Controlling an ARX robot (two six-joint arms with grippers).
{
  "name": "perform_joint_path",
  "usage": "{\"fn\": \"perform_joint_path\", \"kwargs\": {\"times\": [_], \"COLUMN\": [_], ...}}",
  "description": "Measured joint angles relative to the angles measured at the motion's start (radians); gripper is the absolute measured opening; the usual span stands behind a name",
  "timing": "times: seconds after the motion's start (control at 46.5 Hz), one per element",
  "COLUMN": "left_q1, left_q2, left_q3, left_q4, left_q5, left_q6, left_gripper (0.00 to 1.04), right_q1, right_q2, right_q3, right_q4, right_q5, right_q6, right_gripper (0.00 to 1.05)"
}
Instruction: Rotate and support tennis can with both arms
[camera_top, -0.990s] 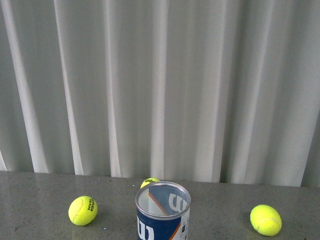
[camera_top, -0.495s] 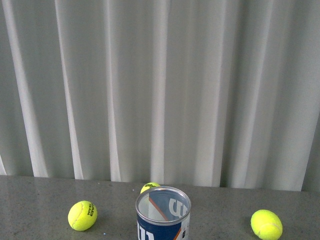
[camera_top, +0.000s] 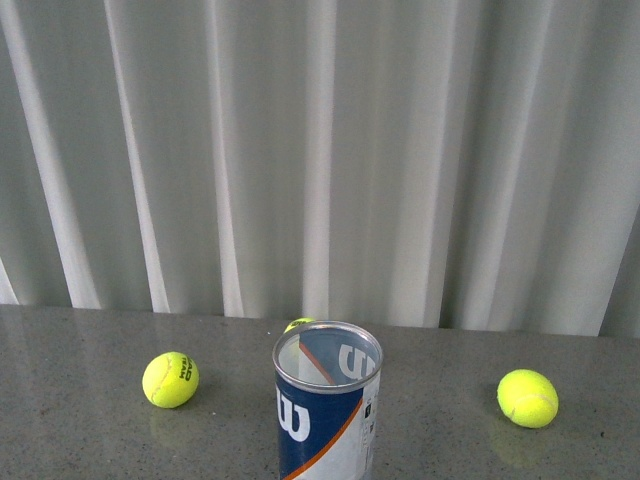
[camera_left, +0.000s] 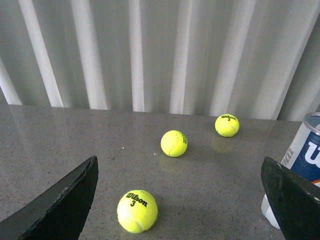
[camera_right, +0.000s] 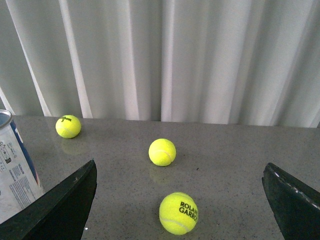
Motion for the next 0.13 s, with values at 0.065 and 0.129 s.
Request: {"fn": "perform_joint_path", "kwargs": {"times": [0.065,0.129], "left_q1": [0.0,0.0], "left_q2": [0.0,0.0], "left_q3": [0.0,0.0], "left_q4": [0.0,0.0], "left_q5": [0.0,0.0], "left_q6": [0.0,0.0], "left_gripper": [0.98,0.98], "right_q1": [0.0,0.0], "right_q2": [0.0,0.0], "right_q3": [0.0,0.0], "right_q4": [0.0,0.0], "right_q5": [0.0,0.0], "right_q6": [0.0,0.0], "right_gripper": [0.98,0.98]}}
